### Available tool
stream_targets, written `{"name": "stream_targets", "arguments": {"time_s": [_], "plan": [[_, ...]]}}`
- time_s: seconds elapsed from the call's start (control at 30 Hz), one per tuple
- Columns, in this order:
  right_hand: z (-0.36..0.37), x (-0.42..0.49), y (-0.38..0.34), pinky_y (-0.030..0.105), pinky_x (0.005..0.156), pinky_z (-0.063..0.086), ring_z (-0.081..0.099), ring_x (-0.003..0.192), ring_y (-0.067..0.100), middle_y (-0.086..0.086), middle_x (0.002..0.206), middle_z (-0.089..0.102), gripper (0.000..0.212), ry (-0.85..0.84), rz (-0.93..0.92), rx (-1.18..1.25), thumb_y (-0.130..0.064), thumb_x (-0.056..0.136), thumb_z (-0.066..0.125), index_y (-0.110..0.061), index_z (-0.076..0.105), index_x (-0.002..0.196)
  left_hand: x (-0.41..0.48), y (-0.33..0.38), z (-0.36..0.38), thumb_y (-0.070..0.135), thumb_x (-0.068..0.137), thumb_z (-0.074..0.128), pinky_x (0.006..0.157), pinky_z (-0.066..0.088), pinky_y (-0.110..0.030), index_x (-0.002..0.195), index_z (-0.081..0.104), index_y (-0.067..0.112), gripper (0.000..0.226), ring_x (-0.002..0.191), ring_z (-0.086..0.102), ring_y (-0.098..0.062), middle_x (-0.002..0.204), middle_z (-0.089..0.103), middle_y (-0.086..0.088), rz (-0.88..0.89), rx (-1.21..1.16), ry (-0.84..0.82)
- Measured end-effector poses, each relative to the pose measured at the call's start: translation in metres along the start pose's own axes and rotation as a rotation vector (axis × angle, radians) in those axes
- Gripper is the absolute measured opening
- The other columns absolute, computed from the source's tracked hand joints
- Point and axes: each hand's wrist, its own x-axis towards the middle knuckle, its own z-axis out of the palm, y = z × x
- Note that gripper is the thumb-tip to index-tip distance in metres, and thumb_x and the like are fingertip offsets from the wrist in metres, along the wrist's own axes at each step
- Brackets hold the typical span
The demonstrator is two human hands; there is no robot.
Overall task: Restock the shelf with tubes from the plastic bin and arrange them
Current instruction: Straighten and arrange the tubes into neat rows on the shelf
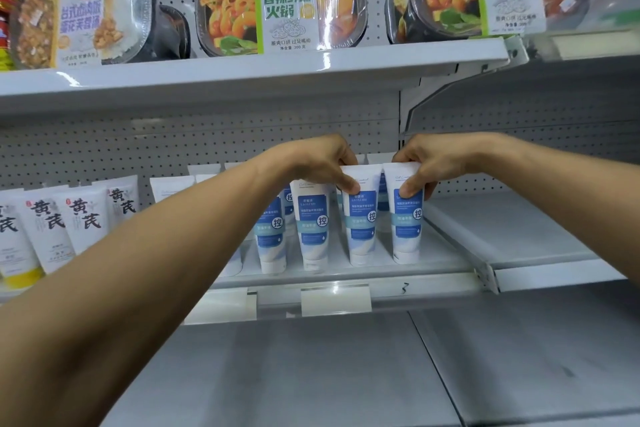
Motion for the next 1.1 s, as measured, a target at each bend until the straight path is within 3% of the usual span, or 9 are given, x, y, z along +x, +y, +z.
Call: {"name": "stream_targets", "arguments": {"time_s": [0.2,0.4,0.6,0.73,0.83,0.9,1.1], "plan": [[-0.002,-0.001,0.001,0.032,0.073,0.059,0.072,0.087,0.021,0.007,0.097,0.074,0.022,-0.013,0.006,0.008,-0.008,0.081,0.074,-0.006,0.067,0.103,-0.002,0.000,-0.001,0.031,0.085,0.072,0.077,0.057,-0.029,0.101,0.073,0.018,0.021,0.078,0.068,-0.007,0.097,0.074,0.006,-0.004,-0.008,-0.001],[-0.001,-0.004,-0.004,0.039,0.081,0.059,0.070,0.092,0.021,0.004,0.100,0.072,0.025,-0.010,0.028,-0.035,-0.011,0.081,0.074,-0.010,0.066,0.105,-0.002,0.002,0.001,0.033,0.084,0.072,0.078,0.058,-0.032,0.100,0.072,0.020,0.021,0.080,0.069,-0.011,0.096,0.074,0.006,-0.017,0.012,0.005],[0.001,-0.012,-0.010,0.036,0.084,0.056,0.064,0.093,0.015,-0.004,0.100,0.068,0.030,0.057,0.029,-0.109,-0.020,0.078,0.078,-0.018,0.064,0.104,-0.005,0.005,0.001,0.037,0.085,0.070,0.082,0.056,-0.032,0.110,0.068,0.021,0.030,0.086,0.066,-0.010,0.105,0.071,0.007,-0.023,-0.005,0.024],[0.001,-0.017,-0.018,0.030,0.087,0.052,0.061,0.098,0.010,-0.009,0.107,0.064,0.034,0.231,-0.071,-0.136,-0.030,0.081,0.074,-0.021,0.063,0.111,-0.017,0.006,0.002,0.039,0.085,0.069,0.086,0.052,-0.027,0.116,0.065,0.021,0.035,0.092,0.063,-0.003,0.111,0.069,0.006,0.032,-0.116,0.228],[0.007,-0.022,-0.026,0.024,0.083,0.048,0.058,0.099,0.008,-0.009,0.115,0.060,0.036,0.393,-0.130,-0.155,-0.031,0.086,0.069,-0.022,0.059,0.120,-0.032,0.003,0.008,0.041,0.087,0.066,0.087,0.055,-0.034,0.112,0.068,0.025,0.030,0.092,0.064,-0.004,0.105,0.071,0.009,0.042,-0.044,0.504],[0.013,-0.025,-0.032,0.028,0.086,0.049,0.058,0.101,0.010,-0.007,0.119,0.060,0.039,0.487,-0.165,-0.215,-0.031,0.088,0.066,-0.022,0.057,0.124,-0.047,0.002,0.011,0.041,0.088,0.063,0.083,0.057,-0.036,0.110,0.067,0.028,0.026,0.089,0.064,-0.004,0.101,0.071,0.013,0.023,0.006,0.618],[0.036,-0.032,-0.057,0.041,0.089,0.053,0.059,0.097,0.010,-0.008,0.109,0.062,0.033,0.662,-0.235,-0.228,-0.032,0.089,0.062,-0.026,0.055,0.121,-0.105,-0.028,0.016,0.039,0.090,0.062,0.089,0.052,-0.033,0.124,0.058,0.028,0.036,0.100,0.058,-0.004,0.116,0.065,0.010,-0.019,0.052,0.703]]}}
